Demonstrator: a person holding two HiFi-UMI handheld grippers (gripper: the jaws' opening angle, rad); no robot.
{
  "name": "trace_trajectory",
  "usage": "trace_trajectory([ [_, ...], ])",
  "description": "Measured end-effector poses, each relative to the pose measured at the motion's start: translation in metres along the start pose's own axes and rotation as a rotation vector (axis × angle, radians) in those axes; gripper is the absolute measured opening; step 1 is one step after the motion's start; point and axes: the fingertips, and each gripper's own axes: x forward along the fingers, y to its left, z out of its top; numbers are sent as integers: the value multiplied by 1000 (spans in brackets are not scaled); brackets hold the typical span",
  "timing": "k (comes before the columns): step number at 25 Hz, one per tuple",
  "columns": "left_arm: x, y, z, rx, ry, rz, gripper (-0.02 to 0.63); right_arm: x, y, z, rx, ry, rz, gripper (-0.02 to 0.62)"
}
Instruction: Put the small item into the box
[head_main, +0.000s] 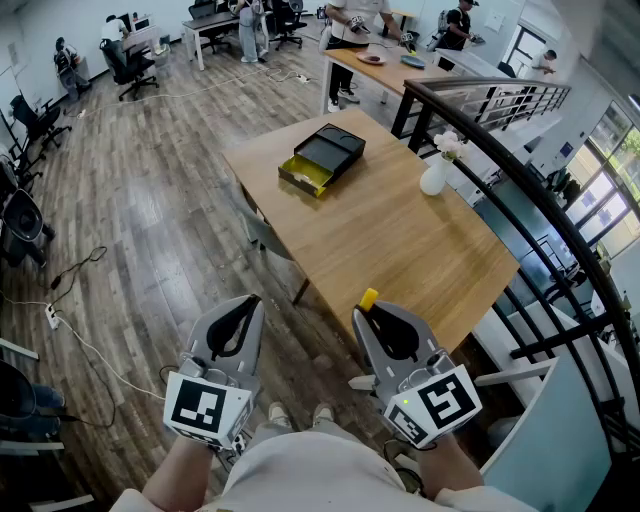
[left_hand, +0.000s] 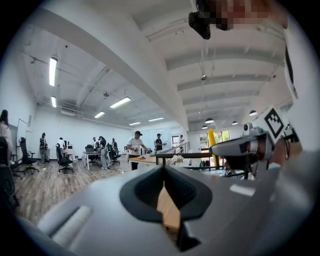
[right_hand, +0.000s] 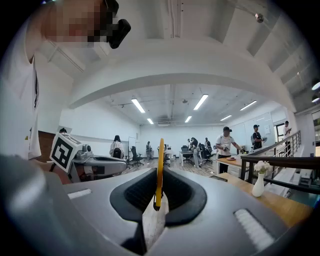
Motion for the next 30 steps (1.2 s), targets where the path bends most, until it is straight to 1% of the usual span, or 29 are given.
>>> trace_trajectory([
  [4,7,-4,3,3,-4,-2,3,-1,-8,2,3,-6,-2,37],
  [11,18,-16,-4,11,8,-17,3,-2,-18,-6,40,-23,9,38],
  [21,34,-37,-6,8,25,-5,3,-14,-40,-11,45,-21,24,38],
  [25,45,-50,-2,-10,7,-3,3,-19,-50,-11,52,-38,39,38],
  [30,51,-71,-5,-6,13,3,3,-32,-64,-15,54,-39,53,38],
])
